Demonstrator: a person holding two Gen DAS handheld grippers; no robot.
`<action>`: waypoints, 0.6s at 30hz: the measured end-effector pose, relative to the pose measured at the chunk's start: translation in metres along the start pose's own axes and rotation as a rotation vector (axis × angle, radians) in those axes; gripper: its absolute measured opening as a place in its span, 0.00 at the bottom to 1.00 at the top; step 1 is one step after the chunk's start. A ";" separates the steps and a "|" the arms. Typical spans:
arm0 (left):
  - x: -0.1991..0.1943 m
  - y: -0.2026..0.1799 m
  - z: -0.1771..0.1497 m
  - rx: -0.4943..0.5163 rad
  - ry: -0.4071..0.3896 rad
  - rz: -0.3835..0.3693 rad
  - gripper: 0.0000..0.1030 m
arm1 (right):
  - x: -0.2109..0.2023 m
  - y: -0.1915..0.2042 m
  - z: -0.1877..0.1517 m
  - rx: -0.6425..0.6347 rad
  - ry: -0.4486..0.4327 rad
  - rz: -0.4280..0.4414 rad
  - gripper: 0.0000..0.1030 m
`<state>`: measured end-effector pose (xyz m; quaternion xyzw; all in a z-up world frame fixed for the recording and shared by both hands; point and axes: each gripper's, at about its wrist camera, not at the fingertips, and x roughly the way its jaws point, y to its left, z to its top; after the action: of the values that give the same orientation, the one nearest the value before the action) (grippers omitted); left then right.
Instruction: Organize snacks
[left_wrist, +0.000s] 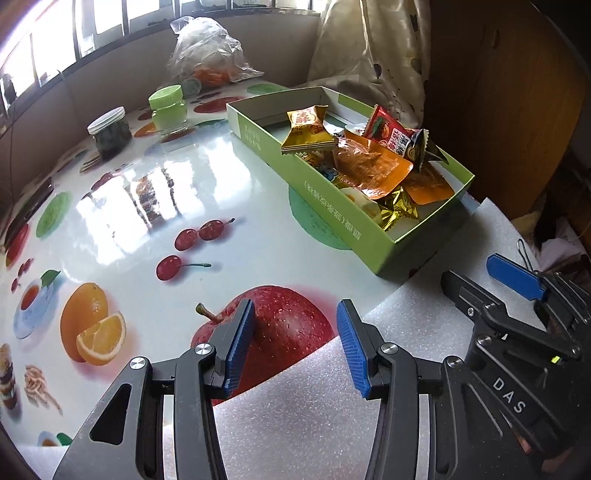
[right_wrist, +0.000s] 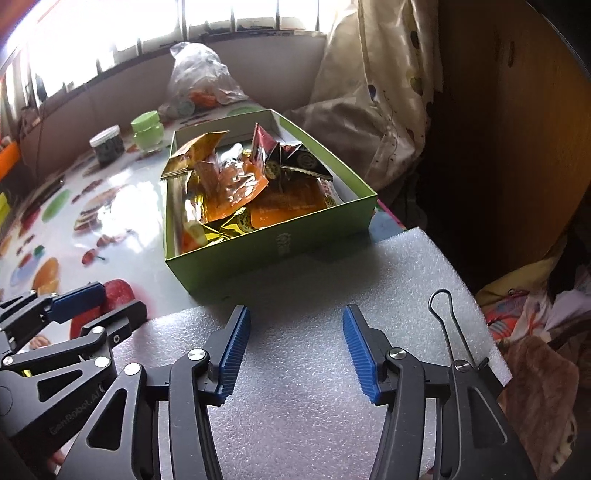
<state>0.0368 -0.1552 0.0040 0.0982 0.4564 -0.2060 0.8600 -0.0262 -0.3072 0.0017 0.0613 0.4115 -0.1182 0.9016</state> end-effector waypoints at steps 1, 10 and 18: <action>0.000 0.000 0.000 -0.003 -0.001 0.003 0.46 | 0.000 -0.001 0.000 0.004 -0.004 0.002 0.51; -0.001 -0.002 -0.001 -0.003 -0.006 0.024 0.46 | 0.000 0.001 0.000 0.002 -0.010 -0.002 0.51; 0.000 -0.001 -0.001 -0.014 -0.010 0.025 0.46 | -0.001 0.000 0.000 0.004 -0.013 -0.004 0.51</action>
<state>0.0353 -0.1558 0.0036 0.0966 0.4522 -0.1926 0.8655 -0.0268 -0.3070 0.0018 0.0615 0.4055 -0.1212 0.9040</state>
